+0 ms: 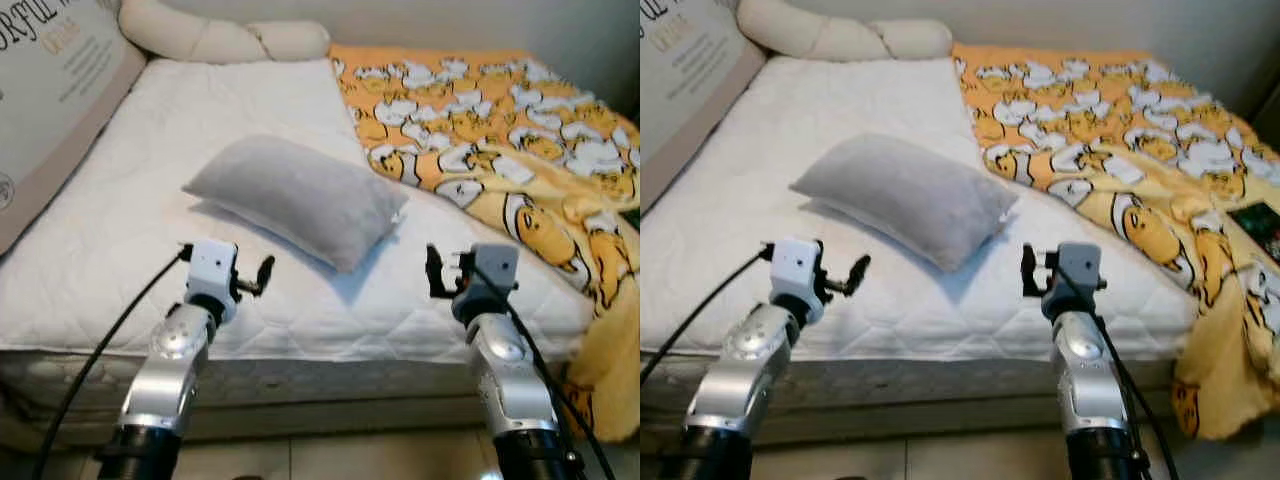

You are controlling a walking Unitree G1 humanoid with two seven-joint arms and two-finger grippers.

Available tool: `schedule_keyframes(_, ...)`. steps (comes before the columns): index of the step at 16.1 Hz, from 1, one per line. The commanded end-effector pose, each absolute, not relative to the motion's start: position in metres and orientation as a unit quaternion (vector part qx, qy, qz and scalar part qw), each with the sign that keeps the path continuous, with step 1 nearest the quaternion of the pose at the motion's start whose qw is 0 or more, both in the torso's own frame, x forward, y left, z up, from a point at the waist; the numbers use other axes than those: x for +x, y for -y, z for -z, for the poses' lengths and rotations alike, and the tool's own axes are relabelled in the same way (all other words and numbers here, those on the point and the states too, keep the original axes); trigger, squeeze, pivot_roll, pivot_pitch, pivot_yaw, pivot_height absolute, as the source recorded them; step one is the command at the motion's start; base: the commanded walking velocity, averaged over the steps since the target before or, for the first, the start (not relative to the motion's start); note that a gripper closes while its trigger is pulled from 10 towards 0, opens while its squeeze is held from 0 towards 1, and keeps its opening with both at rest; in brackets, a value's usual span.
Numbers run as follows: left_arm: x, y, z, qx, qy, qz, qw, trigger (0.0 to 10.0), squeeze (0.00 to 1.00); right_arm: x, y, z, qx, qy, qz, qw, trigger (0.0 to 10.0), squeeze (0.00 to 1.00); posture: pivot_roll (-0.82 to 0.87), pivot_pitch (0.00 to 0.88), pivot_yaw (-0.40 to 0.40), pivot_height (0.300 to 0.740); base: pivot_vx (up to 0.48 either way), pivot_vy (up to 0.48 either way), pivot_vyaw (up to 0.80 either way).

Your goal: Clean up the room

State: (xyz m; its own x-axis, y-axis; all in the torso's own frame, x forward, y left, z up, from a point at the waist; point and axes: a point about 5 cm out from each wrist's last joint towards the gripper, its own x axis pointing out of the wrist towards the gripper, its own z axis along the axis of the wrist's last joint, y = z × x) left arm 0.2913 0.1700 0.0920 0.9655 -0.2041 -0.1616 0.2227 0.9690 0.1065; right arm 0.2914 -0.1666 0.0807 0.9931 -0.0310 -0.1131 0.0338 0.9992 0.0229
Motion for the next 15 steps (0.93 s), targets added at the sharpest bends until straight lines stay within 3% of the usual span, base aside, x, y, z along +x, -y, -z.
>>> schedule_keyframes(1, 0.292, -0.1775, -0.0924, 0.061, -0.077, 0.089, 0.991, 10.0, 0.0, 0.293, 0.1539, -0.0853, 0.018, -0.047, -0.019, 0.999, 10.0, 1.0, 0.04, 0.0, -0.01, 0.74, 0.247, 0.0, 0.0)
schedule_keyframes(2, 0.2921, -0.1774, -0.0924, 0.062, -0.076, 0.09, 0.991, 10.0, 0.0, 0.293, 0.1526, -0.0864, 0.018, -0.042, -0.027, 0.999, 0.0, 1.0, 0.04, 0.0, -0.01, 0.74, 0.247, 0.0, 0.0)
schedule_keyframes(3, 0.2923, -0.1774, -0.0925, 0.062, -0.076, 0.089, 0.991, 10.0, 0.0, 0.2927, 0.1522, -0.0869, 0.018, -0.041, -0.028, 0.999, 0.0, 0.02, 0.04, 0.0, -0.01, 0.74, 0.24, 0.0, 0.0)
schedule_keyframes(10, 0.2927, -0.1782, -0.0918, 0.062, -0.077, 0.088, 0.991, 10.0, 0.0, 0.2929, 0.154, -0.0878, 0.015, -0.039, -0.03, 0.999, 0.0, 0.0, 0.04, 0.0, -0.009, 0.74, 0.206, 0.0, 0.0)
schedule_keyframes(11, 0.2927, -0.1782, -0.0918, 0.062, -0.077, 0.088, 0.991, 10.0, 0.0, 0.2932, 0.1543, -0.0877, 0.012, -0.039, -0.029, 0.999, 8.1, 0.0, 0.04, 0.0, -0.009, 0.74, 0.244, 0.0, 0.0)
schedule_keyframes(12, 0.2926, -0.1785, -0.0916, 0.06, -0.078, 0.087, 0.991, 10.0, 0.0, 0.2936, 0.1543, -0.0875, 0.012, -0.041, -0.029, 0.999, 10.0, 0.0, 0.04, 0.0, -0.009, 0.74, 0.255, 0.0, 0.0)
schedule_keyframes(15, 0.2925, -0.1799, -0.0911, 0.056, -0.079, 0.083, 0.992, 10.0, 0.0, 0.2939, 0.1533, -0.0863, 0.013, -0.046, -0.035, 0.998, 10.0, 0.0, 0.04, 0.0, -0.008, 0.74, 0.31, 0.0, 0.0)
